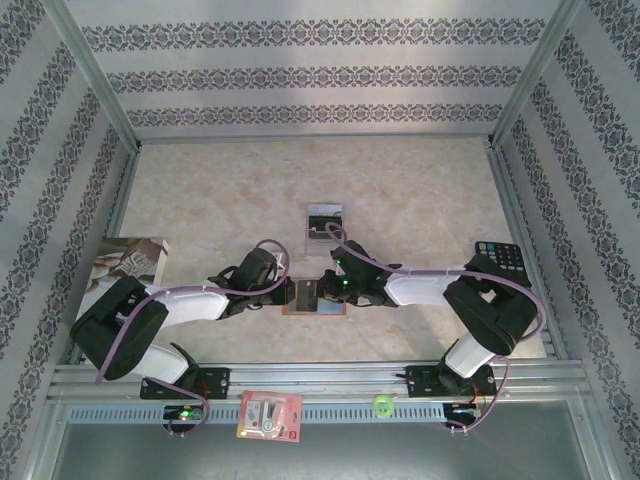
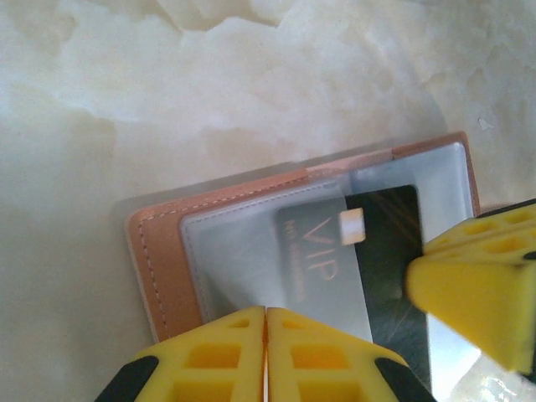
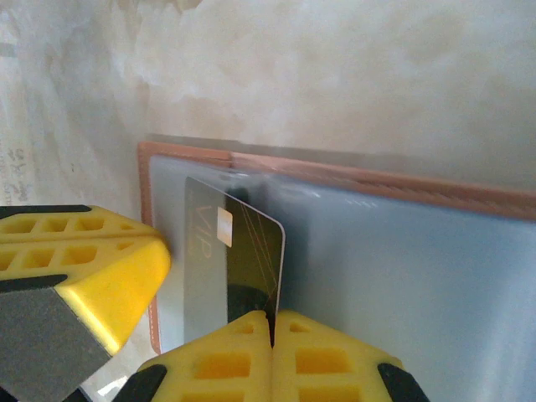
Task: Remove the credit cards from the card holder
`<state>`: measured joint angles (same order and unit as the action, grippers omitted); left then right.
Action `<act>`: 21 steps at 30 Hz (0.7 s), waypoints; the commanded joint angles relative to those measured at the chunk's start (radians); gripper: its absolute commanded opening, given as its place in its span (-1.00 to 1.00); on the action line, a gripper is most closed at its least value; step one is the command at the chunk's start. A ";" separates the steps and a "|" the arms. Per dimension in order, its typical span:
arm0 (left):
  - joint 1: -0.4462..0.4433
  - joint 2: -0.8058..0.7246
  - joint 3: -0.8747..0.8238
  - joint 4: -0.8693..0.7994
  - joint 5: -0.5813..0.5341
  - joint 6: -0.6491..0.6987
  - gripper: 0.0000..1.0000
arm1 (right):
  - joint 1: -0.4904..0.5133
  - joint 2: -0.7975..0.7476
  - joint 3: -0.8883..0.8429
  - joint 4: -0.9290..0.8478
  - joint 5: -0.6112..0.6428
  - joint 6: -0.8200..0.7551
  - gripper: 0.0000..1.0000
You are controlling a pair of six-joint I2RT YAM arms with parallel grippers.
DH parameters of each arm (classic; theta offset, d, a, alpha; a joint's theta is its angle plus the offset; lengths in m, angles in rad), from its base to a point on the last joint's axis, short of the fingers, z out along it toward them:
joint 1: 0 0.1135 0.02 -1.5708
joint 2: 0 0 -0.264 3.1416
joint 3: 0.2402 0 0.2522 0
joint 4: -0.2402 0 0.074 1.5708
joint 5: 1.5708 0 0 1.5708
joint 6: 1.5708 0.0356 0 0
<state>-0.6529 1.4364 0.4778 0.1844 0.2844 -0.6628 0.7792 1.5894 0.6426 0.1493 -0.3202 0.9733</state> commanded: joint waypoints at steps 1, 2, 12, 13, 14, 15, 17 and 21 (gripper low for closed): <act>-0.004 -0.010 -0.024 -0.095 -0.007 -0.004 -0.75 | -0.023 -0.047 -0.033 -0.055 0.031 -0.018 -1.00; -0.004 -0.007 -0.023 -0.094 -0.007 -0.003 -0.74 | -0.030 -0.059 -0.036 -0.062 0.024 -0.024 -1.00; 0.002 -0.023 0.015 -0.114 0.015 0.013 -0.62 | -0.069 -0.205 0.069 -0.327 -0.029 -0.309 -1.00; 0.003 -0.029 0.025 -0.120 0.017 0.017 -0.61 | -0.070 -0.219 0.087 -0.358 -0.027 -0.348 -1.00; 0.005 -0.036 0.036 -0.131 0.020 0.022 -0.60 | -0.071 -0.235 0.110 -0.403 -0.012 -0.394 -1.00; 0.008 -0.044 0.049 -0.143 0.025 0.028 -0.59 | -0.072 -0.252 0.133 -0.443 0.002 -0.445 -1.00; 0.013 -0.060 0.074 -0.166 0.036 0.037 -0.53 | -0.071 -0.283 0.180 -0.517 0.040 -0.538 -1.00; 0.024 -0.105 0.124 -0.206 0.058 0.046 -0.31 | -0.077 -0.319 0.283 -0.610 0.121 -0.707 -1.00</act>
<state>-0.6434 1.3762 0.5495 0.0444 0.3161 -0.6441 0.7147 1.2980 0.8539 -0.3298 -0.2840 0.4637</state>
